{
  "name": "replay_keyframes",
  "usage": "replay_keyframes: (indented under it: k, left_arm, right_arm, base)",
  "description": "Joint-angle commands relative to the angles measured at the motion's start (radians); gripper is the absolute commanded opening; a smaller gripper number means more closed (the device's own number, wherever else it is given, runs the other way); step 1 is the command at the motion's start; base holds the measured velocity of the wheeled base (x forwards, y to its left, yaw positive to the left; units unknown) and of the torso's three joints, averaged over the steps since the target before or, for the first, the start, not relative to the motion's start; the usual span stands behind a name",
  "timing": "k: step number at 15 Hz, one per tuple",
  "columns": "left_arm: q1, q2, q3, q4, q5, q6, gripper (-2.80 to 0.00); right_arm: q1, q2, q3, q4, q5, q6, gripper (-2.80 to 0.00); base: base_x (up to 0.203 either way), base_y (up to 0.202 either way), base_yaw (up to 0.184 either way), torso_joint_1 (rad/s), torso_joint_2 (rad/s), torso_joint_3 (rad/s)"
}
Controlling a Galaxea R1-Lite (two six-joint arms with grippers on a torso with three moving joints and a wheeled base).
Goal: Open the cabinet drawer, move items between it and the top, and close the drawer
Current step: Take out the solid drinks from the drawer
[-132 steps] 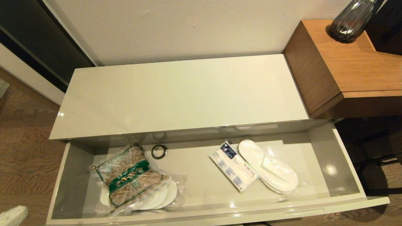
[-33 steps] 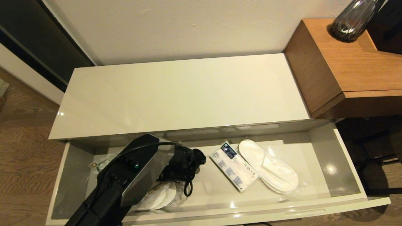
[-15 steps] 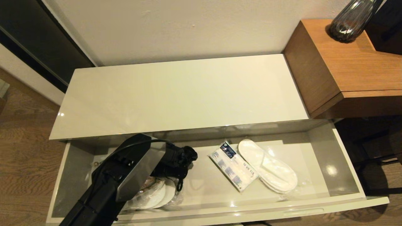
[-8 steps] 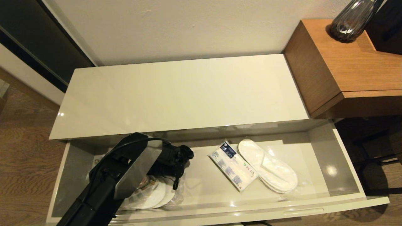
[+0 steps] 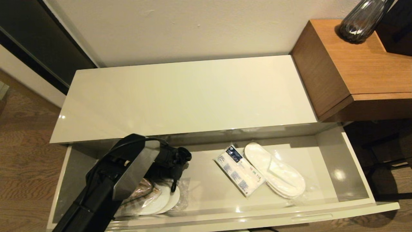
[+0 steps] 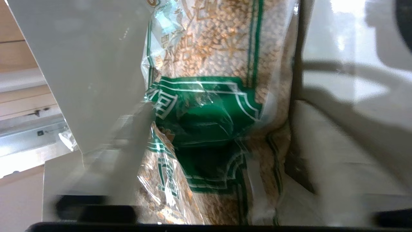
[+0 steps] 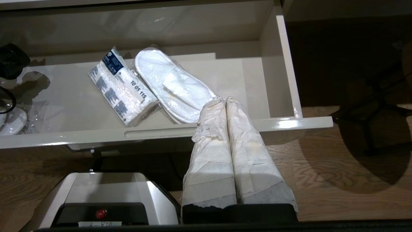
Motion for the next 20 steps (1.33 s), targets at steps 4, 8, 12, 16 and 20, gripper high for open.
replay_keyframes:
  k: [4,8,12,16,20]
  left_arm:
    - [0.004,0.008,0.02,0.012,0.02,-0.021,-2.8]
    - [0.008,0.007,0.049,0.011,0.019,-0.032,-2.8]
    - [0.008,-0.085,0.022,0.044,-0.037,-0.021,-2.8]
    - [-0.005,-0.261,-0.005,0.118,-0.114,0.027,-2.8]
    - [-0.013,-0.331,-0.005,0.137,-0.15,0.095,-2.8]
  right_arm:
    - [0.0,0.001,0.002,0.0,0.0,0.0,-2.8]
    - [0.0,0.001,0.002,0.0,0.001,0.0,-2.8]
    - [0.0,0.001,0.002,0.0,0.001,0.0,-2.8]
    - [0.0,0.001,0.002,0.0,0.0,0.0,-2.8]
    - [0.0,0.001,0.002,0.0,0.0,0.0,-2.8]
  base:
    - [0.0,0.0,0.0,0.0,0.0,0.0]
    - [0.0,0.0,0.0,0.0,0.0,0.0]
    - [0.0,0.0,0.0,0.0,0.0,0.0]
    - [0.0,0.0,0.0,0.0,0.0,0.0]
    - [0.0,0.0,0.0,0.0,0.0,0.0]
